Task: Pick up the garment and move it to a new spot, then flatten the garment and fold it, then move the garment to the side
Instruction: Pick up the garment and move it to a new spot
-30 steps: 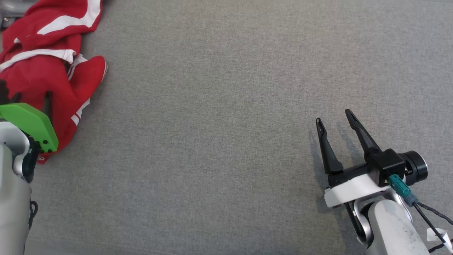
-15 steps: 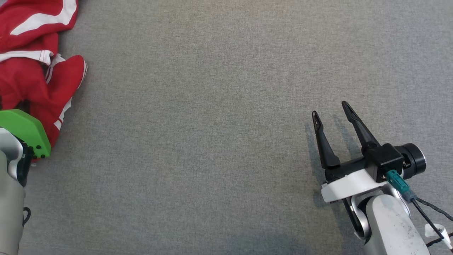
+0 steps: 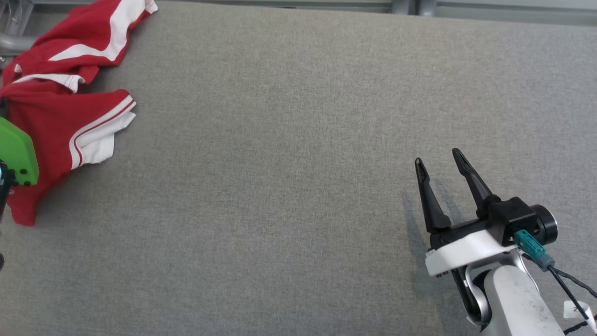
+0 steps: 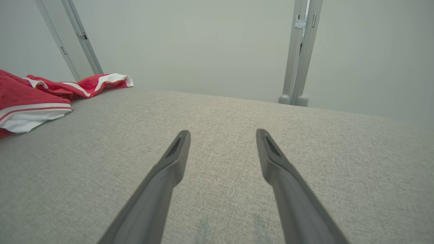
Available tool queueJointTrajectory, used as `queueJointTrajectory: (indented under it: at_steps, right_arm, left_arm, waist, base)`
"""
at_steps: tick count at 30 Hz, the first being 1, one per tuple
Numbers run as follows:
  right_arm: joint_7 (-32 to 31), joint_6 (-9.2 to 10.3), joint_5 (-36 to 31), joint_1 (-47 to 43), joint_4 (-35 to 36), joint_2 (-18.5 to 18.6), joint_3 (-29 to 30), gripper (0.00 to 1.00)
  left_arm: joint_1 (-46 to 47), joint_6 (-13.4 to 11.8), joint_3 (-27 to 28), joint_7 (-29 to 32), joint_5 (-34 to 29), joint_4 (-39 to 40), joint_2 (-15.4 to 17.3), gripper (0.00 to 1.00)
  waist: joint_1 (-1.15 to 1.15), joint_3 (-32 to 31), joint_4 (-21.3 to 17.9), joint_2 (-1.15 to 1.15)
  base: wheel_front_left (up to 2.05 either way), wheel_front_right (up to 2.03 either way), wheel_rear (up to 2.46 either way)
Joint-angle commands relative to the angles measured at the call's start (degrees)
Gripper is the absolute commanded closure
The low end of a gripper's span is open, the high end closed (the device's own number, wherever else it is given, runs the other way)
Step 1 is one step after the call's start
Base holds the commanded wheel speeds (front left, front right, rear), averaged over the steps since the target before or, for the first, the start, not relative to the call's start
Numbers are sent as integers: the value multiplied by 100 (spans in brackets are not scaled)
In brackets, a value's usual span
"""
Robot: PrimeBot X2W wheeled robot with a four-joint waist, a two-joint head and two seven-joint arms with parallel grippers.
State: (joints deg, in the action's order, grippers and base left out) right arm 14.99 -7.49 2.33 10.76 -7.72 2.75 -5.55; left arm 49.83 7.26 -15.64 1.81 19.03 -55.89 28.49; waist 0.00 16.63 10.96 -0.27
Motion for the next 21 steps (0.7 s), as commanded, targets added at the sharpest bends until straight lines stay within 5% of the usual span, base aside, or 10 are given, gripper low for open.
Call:
queueJointTrajectory:
  at_steps: [1,11,21]
  right_arm:
    - [26,0,81,-102,-9,25,33,0]
    - [24,0,424,-664,21,24,361,0]
    - [25,0,452,-982,85,23,694,0]
  left_arm:
    - [122,11,-76,4,-42,85,99,100]
    - [332,19,-994,199,175,1126,314,100]
    - [179,19,-1864,291,749,2431,218,100]
  waist:
    - [0,-437,0,27]
    - [0,-1366,-228,27]
    - [0,-1638,-670,27]
  base:
    - [0,0,0]
    - [0,0,0]
    - [0,0,0]
